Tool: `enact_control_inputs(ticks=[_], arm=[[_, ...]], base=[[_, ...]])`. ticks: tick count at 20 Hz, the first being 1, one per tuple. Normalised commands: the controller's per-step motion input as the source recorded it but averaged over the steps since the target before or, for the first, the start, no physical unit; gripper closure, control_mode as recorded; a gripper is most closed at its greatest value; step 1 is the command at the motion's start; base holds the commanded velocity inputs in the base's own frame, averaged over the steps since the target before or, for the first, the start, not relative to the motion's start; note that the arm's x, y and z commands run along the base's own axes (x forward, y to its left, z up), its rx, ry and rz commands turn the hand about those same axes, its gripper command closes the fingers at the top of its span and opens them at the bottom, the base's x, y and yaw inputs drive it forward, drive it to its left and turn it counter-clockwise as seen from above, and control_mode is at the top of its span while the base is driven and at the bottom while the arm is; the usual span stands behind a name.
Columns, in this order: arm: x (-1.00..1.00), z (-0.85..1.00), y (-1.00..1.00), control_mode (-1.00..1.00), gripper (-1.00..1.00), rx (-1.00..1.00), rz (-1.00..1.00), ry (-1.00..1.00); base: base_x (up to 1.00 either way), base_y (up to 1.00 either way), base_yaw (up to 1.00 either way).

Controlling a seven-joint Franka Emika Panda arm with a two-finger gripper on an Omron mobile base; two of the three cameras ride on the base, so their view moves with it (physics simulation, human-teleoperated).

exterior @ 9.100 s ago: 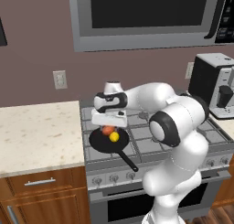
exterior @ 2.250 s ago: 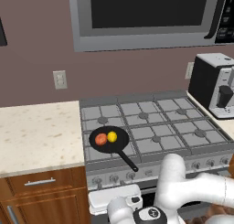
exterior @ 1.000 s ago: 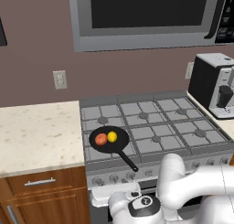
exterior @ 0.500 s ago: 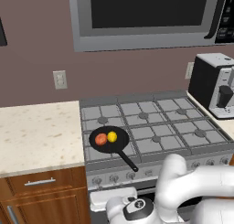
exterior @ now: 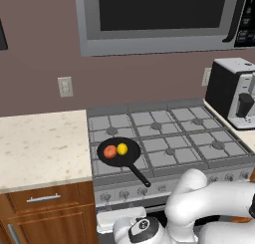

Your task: Put the squash and lemon in the pan. Then turn on the front left burner and set the heat to medium.

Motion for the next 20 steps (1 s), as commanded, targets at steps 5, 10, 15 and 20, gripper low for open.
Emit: enact_control_inputs(ticks=[5, 10, 15, 20], arm=[[0.27, 0.00, 0.00, -1.00, -1.00, 0.00, 0.00, 0.00], [0.24, -0.01, 0.00, -1.00, -1.00, 0.00, 0.00, 0.00], [0.16, -0.12, 0.00, -1.00, -1.00, 0.00, 0.00, 0.00], [0.06, -0.28, 0.00, -1.00, -1.00, 0.00, 0.00, 0.00]], base=[[0.00, 0.00, 0.00], [0.00, 0.00, 0.00], [0.00, 0.00, 0.00], [0.00, 0.00, 0.00]])
